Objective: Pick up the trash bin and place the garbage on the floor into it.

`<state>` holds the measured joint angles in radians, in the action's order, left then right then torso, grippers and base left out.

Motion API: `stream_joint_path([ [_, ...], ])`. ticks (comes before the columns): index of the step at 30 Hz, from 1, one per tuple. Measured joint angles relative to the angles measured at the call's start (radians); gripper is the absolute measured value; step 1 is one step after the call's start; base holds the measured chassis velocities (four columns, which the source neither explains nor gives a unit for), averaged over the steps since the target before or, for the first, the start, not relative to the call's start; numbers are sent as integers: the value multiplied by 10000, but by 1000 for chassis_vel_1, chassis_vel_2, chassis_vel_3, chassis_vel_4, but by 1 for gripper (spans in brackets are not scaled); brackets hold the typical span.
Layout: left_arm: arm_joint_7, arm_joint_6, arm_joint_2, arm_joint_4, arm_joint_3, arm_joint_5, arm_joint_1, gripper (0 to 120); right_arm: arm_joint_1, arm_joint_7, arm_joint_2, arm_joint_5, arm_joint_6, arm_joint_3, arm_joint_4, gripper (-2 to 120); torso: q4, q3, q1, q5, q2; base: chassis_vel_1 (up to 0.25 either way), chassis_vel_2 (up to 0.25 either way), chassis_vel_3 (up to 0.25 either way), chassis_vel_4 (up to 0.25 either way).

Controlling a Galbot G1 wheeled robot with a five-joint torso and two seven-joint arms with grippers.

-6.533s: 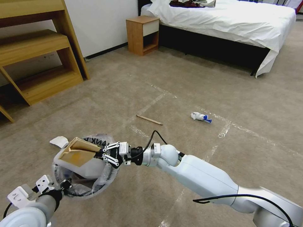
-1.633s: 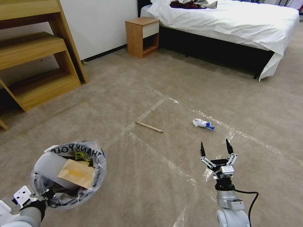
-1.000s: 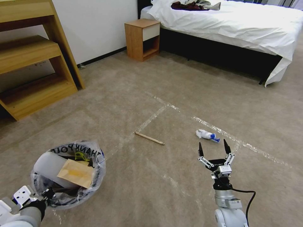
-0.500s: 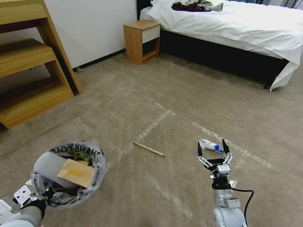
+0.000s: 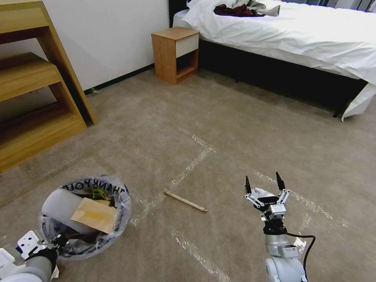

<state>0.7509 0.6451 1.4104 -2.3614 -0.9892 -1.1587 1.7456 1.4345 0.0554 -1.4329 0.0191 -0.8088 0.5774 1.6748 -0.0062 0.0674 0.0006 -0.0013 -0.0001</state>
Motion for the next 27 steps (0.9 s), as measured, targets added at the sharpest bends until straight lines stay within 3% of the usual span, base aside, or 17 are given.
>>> stream_joint_path([
  [27, 32, -69, -37, -17, -42, -76, 21, 0, -33, 95, -129, -116, 0, -159, -88, 100, 0, -2, 0, -1, 0, -9, 8, 7, -6],
])
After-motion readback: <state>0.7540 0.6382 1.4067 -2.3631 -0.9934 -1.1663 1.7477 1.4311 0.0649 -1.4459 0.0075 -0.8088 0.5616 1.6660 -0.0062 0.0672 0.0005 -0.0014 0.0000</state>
